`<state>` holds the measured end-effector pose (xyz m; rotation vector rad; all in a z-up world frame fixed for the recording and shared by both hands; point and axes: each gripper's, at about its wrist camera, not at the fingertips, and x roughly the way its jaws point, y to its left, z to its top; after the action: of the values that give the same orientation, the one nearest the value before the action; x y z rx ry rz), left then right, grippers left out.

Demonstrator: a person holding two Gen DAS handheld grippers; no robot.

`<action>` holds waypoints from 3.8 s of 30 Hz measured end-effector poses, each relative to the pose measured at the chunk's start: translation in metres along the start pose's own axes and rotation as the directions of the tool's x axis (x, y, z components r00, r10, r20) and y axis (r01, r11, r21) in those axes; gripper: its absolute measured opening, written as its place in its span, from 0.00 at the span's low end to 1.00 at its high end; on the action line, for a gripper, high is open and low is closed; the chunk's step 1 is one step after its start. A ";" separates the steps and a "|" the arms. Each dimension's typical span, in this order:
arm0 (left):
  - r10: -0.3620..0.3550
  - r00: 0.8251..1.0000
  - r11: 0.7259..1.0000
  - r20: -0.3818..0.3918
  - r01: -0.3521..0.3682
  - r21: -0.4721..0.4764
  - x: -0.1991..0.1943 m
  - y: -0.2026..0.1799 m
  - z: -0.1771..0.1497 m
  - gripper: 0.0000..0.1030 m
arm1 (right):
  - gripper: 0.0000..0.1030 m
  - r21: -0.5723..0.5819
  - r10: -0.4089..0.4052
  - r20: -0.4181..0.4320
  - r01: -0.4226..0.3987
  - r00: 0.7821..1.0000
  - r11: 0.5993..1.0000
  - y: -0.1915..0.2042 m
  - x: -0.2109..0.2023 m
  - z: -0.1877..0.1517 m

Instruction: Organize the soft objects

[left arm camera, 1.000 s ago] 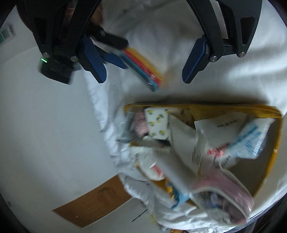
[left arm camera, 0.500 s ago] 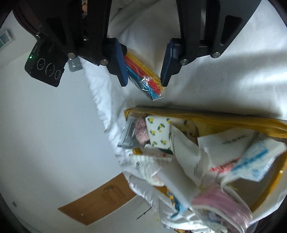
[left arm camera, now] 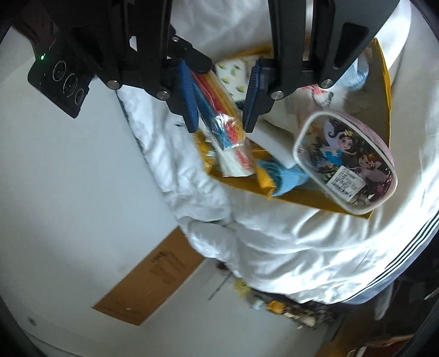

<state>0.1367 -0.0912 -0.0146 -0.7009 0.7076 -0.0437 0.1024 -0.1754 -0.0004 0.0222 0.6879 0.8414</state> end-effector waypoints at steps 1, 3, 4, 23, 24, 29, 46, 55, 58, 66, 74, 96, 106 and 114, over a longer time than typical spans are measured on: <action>0.013 1.000 1.000 -0.002 -0.013 0.000 0.004 0.005 -0.003 0.31 | 0.43 0.006 -0.005 -0.008 0.005 1.000 1.000 -0.002 0.008 0.001; 0.039 0.999 0.999 -0.002 -0.039 0.002 0.011 0.016 -0.006 0.31 | 0.43 0.029 -0.016 -0.028 0.017 0.999 0.999 -0.008 0.023 -0.001; 0.049 0.999 0.999 -0.002 -0.049 0.001 0.013 0.019 -0.008 0.31 | 0.43 0.038 -0.024 -0.031 0.025 0.999 0.999 -0.011 0.027 -0.001; 0.540 0.756 0.772 0.370 -0.620 0.139 -0.095 -0.005 -0.128 0.95 | 0.69 0.161 -0.041 0.099 0.025 0.994 0.987 0.014 -0.070 -0.076; 0.537 0.751 0.773 0.384 -0.620 0.133 -0.097 -0.004 -0.135 0.95 | 0.69 0.178 -0.054 0.129 0.030 0.990 0.984 0.015 -0.076 -0.086; 0.544 0.707 0.745 0.453 -0.655 0.128 -0.103 -0.010 -0.144 0.95 | 0.74 0.158 -0.089 0.181 0.060 0.979 0.986 0.024 -0.087 -0.090; 0.558 0.676 0.721 0.481 -0.682 0.122 -0.100 -0.014 -0.153 0.96 | 0.81 0.100 -0.047 0.163 0.031 0.986 0.994 0.034 -0.091 -0.091; 0.552 0.677 0.710 0.487 -0.688 0.151 -0.098 -0.022 -0.155 0.96 | 0.81 0.092 -0.054 0.155 0.040 0.986 0.995 0.033 -0.089 -0.088; 0.552 0.681 0.712 0.481 -0.685 0.152 -0.097 -0.022 -0.155 0.96 | 0.81 0.097 -0.061 0.152 0.047 0.987 0.994 0.034 -0.088 -0.087; 0.555 0.696 0.725 0.456 -0.673 0.145 -0.096 -0.020 -0.150 0.97 | 0.81 0.070 -0.185 0.164 0.176 0.969 0.982 0.042 -0.093 -0.083; 0.552 0.697 0.723 0.458 -0.674 0.153 -0.094 -0.023 -0.151 0.97 | 0.81 0.074 -0.231 0.164 0.221 0.959 0.972 0.037 -0.096 -0.082; 0.553 0.695 0.721 0.460 -0.676 0.154 -0.093 -0.025 -0.151 0.97 | 0.81 0.067 -0.269 0.186 0.261 0.945 0.963 0.040 -0.102 -0.087; 0.553 0.693 0.720 0.462 -0.677 0.153 -0.092 -0.025 -0.152 0.97 | 0.82 0.065 -0.272 0.188 0.264 0.944 0.962 0.040 -0.101 -0.087; 0.558 0.692 0.718 0.458 -0.679 0.153 -0.094 -0.025 -0.151 0.97 | 0.82 0.065 -0.272 0.185 0.264 0.944 0.962 0.041 -0.101 -0.087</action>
<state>-0.0229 -0.1723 -0.0272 -0.1129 0.5115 0.6008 -0.0215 -0.2386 -0.0018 0.0441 0.5107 0.5544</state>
